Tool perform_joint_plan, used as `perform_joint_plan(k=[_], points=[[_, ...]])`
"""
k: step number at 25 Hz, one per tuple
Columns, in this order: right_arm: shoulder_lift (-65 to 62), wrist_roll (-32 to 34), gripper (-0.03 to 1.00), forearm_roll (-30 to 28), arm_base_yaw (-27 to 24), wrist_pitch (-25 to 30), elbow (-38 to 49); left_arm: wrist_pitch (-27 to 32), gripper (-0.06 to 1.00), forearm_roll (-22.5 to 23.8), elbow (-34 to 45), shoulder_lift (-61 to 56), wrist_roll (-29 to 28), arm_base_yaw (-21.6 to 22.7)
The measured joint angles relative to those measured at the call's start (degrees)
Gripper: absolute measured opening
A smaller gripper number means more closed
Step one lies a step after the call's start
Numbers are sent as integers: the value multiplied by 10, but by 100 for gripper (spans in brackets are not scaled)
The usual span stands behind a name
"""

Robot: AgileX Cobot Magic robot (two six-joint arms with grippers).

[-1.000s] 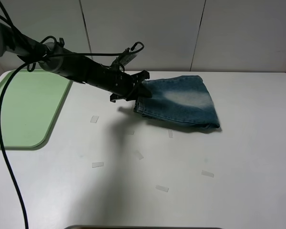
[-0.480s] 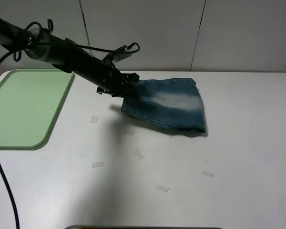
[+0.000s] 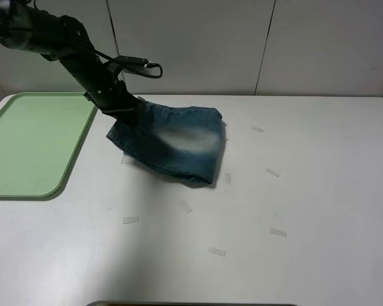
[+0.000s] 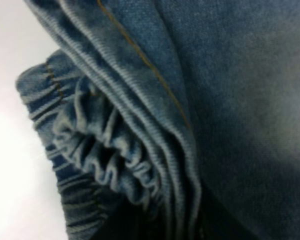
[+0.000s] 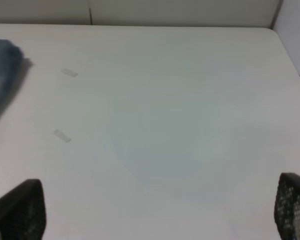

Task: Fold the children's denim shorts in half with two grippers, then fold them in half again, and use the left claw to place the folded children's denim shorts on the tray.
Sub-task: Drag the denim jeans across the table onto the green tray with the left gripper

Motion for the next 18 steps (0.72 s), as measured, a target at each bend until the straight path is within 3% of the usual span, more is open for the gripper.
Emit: perform_joint_plan(k=[1, 10, 18], points=[[0, 0, 69, 0, 0, 0, 0, 18, 14, 52, -1, -9, -15, 4], [0, 0, 69, 0, 0, 0, 0, 79, 14, 297, -8, -42, -63, 10], [0, 0, 69, 0, 0, 0, 0, 80, 14, 441, -9, -45, -124, 28]])
